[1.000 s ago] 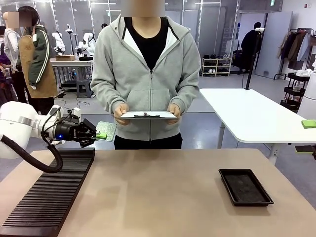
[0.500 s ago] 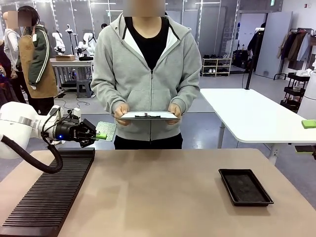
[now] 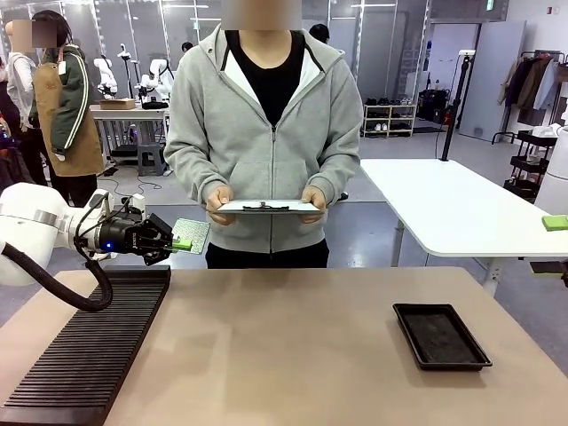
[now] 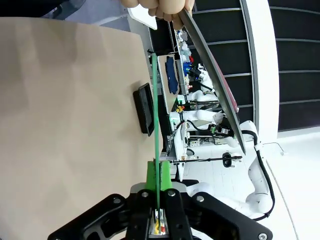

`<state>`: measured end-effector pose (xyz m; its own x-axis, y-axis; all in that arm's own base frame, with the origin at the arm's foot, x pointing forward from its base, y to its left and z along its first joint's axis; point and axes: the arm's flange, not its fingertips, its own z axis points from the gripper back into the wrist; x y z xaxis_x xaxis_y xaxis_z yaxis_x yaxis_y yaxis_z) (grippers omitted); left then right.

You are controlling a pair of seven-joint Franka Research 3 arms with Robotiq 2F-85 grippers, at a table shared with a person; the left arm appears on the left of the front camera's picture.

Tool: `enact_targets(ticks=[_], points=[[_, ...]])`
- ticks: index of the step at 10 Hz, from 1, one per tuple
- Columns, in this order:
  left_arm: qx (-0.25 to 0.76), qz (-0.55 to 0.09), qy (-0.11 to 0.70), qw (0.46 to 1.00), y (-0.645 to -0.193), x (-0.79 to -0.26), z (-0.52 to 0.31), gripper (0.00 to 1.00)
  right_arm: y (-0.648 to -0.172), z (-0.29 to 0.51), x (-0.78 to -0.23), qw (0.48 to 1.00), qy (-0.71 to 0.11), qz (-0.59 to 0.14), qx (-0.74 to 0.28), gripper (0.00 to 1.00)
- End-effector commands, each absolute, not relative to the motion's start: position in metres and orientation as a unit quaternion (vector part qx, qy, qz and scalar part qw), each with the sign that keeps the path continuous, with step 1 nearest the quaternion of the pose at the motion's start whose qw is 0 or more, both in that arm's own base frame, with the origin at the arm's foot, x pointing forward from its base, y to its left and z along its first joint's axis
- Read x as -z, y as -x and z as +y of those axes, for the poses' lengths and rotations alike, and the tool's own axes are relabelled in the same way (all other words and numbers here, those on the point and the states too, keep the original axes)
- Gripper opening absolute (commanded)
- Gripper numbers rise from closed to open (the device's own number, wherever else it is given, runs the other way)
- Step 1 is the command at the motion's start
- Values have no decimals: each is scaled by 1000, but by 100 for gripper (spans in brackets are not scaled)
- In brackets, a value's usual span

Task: Inspect the PCB.
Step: Release the Blank PCB you were holding.

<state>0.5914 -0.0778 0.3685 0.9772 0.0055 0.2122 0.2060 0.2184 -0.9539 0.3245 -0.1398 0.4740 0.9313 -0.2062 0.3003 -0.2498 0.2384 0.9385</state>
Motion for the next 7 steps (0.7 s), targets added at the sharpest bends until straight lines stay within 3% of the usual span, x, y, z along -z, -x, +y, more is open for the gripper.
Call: enact_targets(ticks=[1, 7], points=[[66, -87, 614, 782, -588, -371, -78, 3, -326, -140, -476, 762, -619, -189, -19, 100], [66, -87, 614, 782, -588, -371, -78, 3, -326, -140, -476, 762, -619, -189, -19, 100]])
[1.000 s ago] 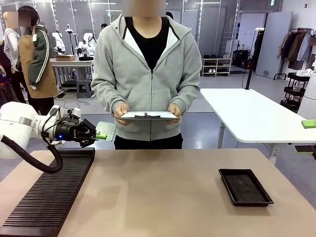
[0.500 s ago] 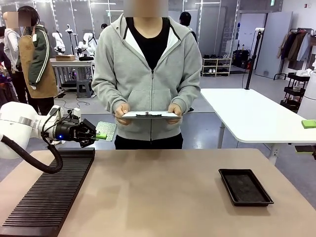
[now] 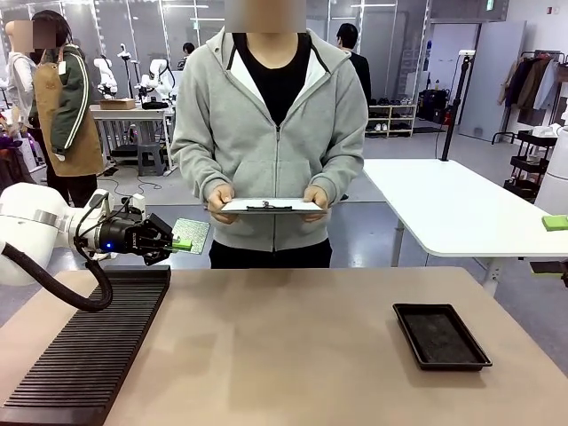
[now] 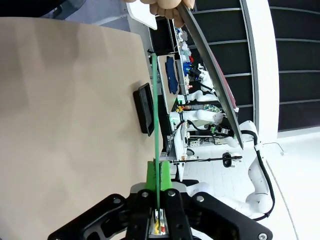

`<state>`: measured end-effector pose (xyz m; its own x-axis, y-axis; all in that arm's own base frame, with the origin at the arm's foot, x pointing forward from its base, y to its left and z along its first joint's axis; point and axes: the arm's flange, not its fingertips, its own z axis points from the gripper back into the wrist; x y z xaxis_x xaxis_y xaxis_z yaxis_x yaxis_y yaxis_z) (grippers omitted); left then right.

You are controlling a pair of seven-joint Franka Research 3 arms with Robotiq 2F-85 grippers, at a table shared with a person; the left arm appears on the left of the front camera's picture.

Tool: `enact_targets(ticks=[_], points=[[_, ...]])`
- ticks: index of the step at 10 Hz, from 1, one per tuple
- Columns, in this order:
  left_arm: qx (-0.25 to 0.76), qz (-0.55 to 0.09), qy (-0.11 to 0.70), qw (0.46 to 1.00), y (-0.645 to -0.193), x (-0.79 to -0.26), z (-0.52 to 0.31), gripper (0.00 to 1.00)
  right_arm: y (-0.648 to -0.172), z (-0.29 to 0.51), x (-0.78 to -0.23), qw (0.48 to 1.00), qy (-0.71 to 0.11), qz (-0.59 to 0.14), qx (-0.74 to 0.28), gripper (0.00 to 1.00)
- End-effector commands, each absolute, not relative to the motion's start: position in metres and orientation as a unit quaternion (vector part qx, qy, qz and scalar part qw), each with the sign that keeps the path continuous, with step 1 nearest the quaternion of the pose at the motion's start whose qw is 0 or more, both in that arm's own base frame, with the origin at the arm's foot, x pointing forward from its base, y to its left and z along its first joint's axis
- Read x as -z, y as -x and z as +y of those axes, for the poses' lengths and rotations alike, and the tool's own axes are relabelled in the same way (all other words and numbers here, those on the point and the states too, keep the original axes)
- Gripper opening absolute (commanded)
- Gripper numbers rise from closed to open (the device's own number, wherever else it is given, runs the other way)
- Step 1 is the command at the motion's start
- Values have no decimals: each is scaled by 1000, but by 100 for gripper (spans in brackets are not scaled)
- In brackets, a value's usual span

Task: Inspect the PCB.
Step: Release the Blank PCB you were holding.

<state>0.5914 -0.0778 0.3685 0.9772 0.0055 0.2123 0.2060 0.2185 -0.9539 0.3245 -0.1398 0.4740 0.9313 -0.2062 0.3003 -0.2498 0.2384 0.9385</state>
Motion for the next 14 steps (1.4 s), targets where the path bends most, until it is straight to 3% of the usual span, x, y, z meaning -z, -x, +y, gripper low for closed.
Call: enact_targets(ticks=[1, 14], points=[[66, -87, 614, 782, -588, -371, -78, 3, -326, -140, -476, 762, -619, -189, -19, 100], [66, -87, 614, 782, -588, -371, -78, 3, -326, -140, -476, 762, -619, -189, -19, 100]])
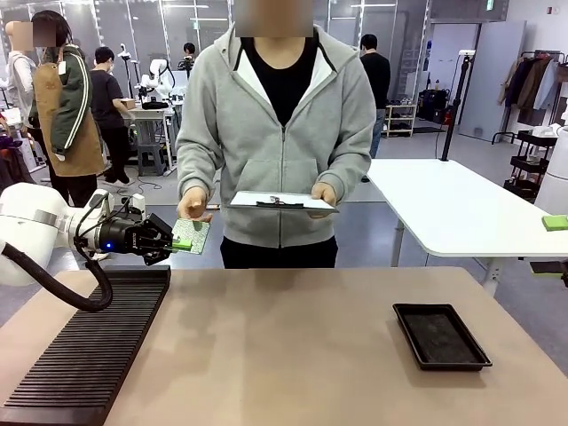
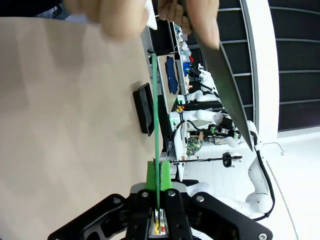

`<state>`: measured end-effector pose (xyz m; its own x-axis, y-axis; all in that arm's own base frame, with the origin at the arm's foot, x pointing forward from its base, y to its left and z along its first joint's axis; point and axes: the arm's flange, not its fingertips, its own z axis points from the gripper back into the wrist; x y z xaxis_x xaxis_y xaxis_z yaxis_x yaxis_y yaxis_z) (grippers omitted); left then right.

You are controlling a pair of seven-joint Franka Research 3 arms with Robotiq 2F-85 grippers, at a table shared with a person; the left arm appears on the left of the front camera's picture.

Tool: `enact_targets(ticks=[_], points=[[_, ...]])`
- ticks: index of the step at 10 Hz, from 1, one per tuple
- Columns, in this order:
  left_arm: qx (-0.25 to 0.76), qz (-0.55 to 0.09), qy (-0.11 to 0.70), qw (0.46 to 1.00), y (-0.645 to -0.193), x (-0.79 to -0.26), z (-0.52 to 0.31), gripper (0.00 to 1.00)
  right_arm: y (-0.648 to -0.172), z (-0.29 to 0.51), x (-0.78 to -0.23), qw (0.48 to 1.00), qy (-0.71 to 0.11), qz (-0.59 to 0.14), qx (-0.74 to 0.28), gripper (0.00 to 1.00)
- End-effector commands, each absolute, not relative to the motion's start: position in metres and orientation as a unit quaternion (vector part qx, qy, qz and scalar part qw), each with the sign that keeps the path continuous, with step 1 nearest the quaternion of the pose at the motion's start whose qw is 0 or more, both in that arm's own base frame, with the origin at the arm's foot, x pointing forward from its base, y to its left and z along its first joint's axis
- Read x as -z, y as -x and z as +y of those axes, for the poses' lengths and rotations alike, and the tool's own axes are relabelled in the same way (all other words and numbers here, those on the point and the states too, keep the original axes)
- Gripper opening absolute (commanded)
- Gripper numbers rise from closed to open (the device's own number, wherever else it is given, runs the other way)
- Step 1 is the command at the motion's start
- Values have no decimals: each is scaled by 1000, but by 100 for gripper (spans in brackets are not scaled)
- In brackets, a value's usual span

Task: Inspect the PCB.
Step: Release the Blank PCB you were holding.

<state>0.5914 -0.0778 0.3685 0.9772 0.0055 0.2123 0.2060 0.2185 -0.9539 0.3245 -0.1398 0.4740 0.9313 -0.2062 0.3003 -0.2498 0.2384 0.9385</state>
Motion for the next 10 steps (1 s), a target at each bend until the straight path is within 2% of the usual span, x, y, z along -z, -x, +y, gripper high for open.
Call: enact_targets(ticks=[1, 10], points=[[66, -87, 614, 782, -588, -371, -78, 3, -326, -140, -476, 762, -619, -189, -19, 100], [66, -87, 614, 782, -588, -371, -78, 3, -326, -140, -476, 762, -619, -189, -19, 100]])
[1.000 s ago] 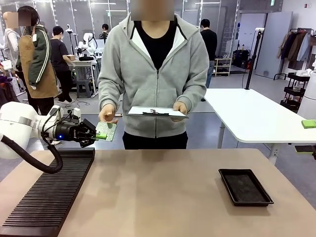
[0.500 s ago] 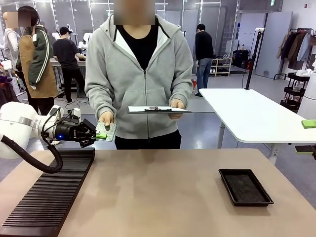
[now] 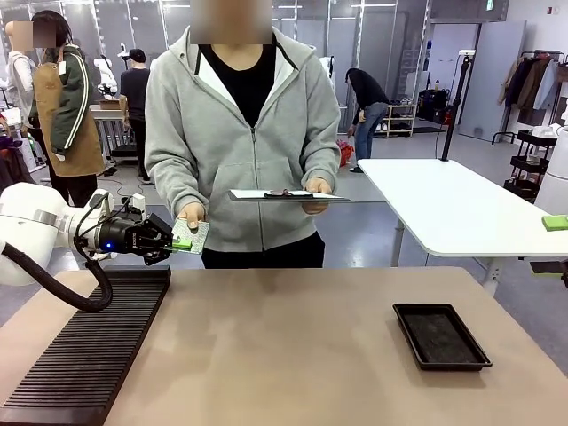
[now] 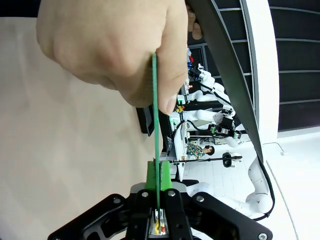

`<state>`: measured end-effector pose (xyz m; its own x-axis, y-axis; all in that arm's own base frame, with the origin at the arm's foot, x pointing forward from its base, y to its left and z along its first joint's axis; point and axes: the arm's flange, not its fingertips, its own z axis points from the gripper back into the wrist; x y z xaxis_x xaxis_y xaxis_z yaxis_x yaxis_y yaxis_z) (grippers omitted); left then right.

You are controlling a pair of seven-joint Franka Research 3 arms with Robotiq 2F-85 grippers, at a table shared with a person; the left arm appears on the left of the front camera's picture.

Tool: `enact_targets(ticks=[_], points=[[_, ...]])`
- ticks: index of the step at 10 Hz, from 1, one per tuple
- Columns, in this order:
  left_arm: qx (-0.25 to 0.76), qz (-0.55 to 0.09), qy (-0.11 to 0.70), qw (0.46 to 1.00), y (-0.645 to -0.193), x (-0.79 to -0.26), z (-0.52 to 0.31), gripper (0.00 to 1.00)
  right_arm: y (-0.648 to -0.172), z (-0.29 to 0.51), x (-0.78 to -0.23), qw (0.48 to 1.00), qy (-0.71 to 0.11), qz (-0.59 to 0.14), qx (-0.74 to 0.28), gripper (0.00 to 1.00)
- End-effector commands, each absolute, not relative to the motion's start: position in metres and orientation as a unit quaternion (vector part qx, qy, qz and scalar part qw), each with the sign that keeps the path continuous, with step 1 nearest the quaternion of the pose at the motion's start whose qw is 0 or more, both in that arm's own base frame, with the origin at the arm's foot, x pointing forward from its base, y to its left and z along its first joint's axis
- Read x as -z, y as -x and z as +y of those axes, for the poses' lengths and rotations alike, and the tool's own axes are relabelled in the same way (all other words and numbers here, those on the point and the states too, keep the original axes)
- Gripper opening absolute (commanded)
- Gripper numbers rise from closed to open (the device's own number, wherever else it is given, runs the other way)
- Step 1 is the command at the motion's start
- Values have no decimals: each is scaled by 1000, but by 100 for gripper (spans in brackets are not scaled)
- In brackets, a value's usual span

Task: Inspect the PCB.
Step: Release the Blank PCB you were holding.

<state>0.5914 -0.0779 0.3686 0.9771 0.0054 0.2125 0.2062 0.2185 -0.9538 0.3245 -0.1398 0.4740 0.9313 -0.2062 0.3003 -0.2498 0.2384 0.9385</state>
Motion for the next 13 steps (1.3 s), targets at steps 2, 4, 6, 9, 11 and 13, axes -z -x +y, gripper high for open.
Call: enact_targets(ticks=[2, 4, 6, 9, 11, 13], points=[[66, -87, 614, 782, -588, -371, -78, 3, -326, -140, -476, 762, -619, -189, -19, 100], [66, -87, 614, 782, -588, -371, -78, 3, -326, -140, -476, 762, -619, -189, -19, 100], [66, -87, 614, 782, -588, -371, -78, 3, -326, -140, -476, 762, -619, -189, -19, 100], [66, -87, 614, 782, -588, -371, -78, 3, -326, -140, -476, 762, -619, -189, -19, 100], [65, -86, 622, 776, -591, -370, -78, 25, -326, -140, -476, 762, -619, -189, -19, 100], [69, -80, 632, 768, -590, -371, -77, 44, -326, -140, -476, 762, -619, -189, -19, 100]])
